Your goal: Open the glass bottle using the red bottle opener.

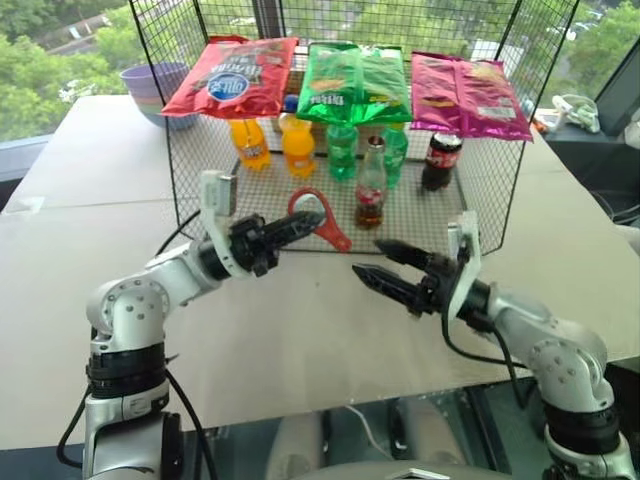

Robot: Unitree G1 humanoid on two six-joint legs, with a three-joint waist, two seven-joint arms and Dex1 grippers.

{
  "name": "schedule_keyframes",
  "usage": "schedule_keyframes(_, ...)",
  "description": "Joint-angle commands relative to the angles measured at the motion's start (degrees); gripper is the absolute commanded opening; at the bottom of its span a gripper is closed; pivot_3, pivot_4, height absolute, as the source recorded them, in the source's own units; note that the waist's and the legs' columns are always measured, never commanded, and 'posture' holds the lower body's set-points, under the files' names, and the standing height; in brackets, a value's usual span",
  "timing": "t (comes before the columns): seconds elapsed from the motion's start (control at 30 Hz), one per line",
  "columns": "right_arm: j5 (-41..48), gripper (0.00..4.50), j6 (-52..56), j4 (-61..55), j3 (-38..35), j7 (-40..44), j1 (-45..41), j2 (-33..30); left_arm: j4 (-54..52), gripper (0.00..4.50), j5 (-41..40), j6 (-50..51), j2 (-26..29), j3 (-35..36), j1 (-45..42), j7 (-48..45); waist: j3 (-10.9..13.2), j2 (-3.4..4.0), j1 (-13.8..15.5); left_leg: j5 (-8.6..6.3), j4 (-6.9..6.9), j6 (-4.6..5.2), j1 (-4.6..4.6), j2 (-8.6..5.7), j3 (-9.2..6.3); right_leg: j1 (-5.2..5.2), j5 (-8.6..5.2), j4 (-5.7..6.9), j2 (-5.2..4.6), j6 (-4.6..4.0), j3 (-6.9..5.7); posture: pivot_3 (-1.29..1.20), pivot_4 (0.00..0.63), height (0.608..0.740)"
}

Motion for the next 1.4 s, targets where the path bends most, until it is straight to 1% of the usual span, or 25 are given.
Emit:
schedule_keyframes(0.03, 6.0, 4.5, 1.8, 1.3, -1.9, -0.3, -3.0, 0.9, -2.5, 0.1, -1.0, -0.5, 0.6, -1.0, -0.6, -2.2, 0.0, 0.0, 0.0, 0.0, 0.0, 0.0, 0.0, 0.0, 0.0, 0.0, 0.0, 0.0, 0.0, 0.0, 0.0, 0.0, 0.15, 0.74)
schedule_keyframes(0.13, 10.6, 4.5, 3.6, 2.2, -2.8, -2.1, -5.0, 1.6, -2.6, 0.1, -1.6, -0.8, 0.1, -1.5, -0.8, -2.4, 0.0, 0.0, 0.0, 0.0, -0.01, 0.0, -0.02, 0.0, -0.02, -0.01, 0.0, 0.0, 0.01, 0.0, 0.0, 0.0, 0.15, 0.74)
schedule_keyframes(0.27, 13.5, 4.5, 5.4, 2.5, -1.8, -3.8, -5.9, 2.1, -3.6, 0.1, -2.6, -0.9, -1.2, -1.8, -0.7, -1.6, 0.0, 0.0, 0.1, 0.0, -0.02, 0.0, -0.03, 0.0, -0.02, -0.02, 0.0, -0.01, 0.01, 0.01, 0.0, 0.0, 0.15, 0.74)
schedule_keyframes(0.33, 13.9, 3.97, 5.8, 3.0, -1.4, -3.8, -6.2, 2.1, -4.0, 0.0, -3.0, -0.8, -1.5, -2.0, -0.7, -1.6, 0.0, 0.01, 0.0, 0.0, -0.02, 0.0, -0.05, 0.0, -0.03, -0.02, 0.0, -0.01, 0.0, 0.01, 0.0, 0.0, 0.15, 0.74)
schedule_keyframes(0.43, 13.2, 2.83, 6.8, 3.7, -1.0, -2.0, -7.0, 0.3, -4.0, 0.0, -3.4, -0.5, -1.4, -2.0, -0.8, -1.9, 0.0, 0.01, 0.0, 0.0, -0.02, 0.0, -0.04, 0.0, -0.02, -0.02, 0.0, -0.01, 0.01, 0.01, 0.01, 0.0, 0.15, 0.74)
schedule_keyframes(0.5, 12.9, 2.83, 7.3, 5.0, -1.2, -0.5, -8.0, -1.2, -3.9, 0.0, -3.5, -0.3, -1.2, -2.1, -0.8, -2.3, 0.0, 0.01, 0.0, 0.0, -0.02, 0.01, -0.03, 0.0, -0.01, -0.02, 0.0, -0.01, 0.01, 0.0, 0.01, 0.0, 0.15, 0.74)
schedule_keyframes(0.63, 13.2, 2.83, 7.4, 6.6, -1.4, 0.8, -9.5, -2.2, -3.9, 0.0, -3.8, -0.2, -1.2, -2.3, -1.1, -2.3, 0.0, 0.01, 0.0, 0.0, -0.02, 0.01, -0.03, 0.0, -0.01, -0.02, 0.0, -0.01, 0.01, 0.0, 0.01, 0.0, 0.15, 0.74)
schedule_keyframes(1.0, 14.1, 2.83, 8.0, 7.3, -0.5, 2.2, -11.0, -1.6, -4.3, 0.0, -4.9, 0.1, -1.1, -2.7, -1.1, -2.0, 0.0, 0.01, 0.0, 0.0, -0.05, 0.01, -0.06, 0.0, -0.02, -0.04, 0.0, -0.04, 0.02, 0.0, 0.01, 0.0, 0.15, 0.74)
schedule_keyframes(1.4, 13.0, 2.83, 9.1, 7.3, 0.6, 3.1, -11.4, -1.8, -4.8, 0.0, -4.4, -0.4, -0.5, -3.5, -0.7, -2.9, 0.0, 0.01, 0.0, -0.01, -0.05, 0.01, -0.07, 0.0, -0.02, -0.04, -0.01, -0.05, 0.02, 0.0, 0.01, 0.0, 0.15, 0.74)
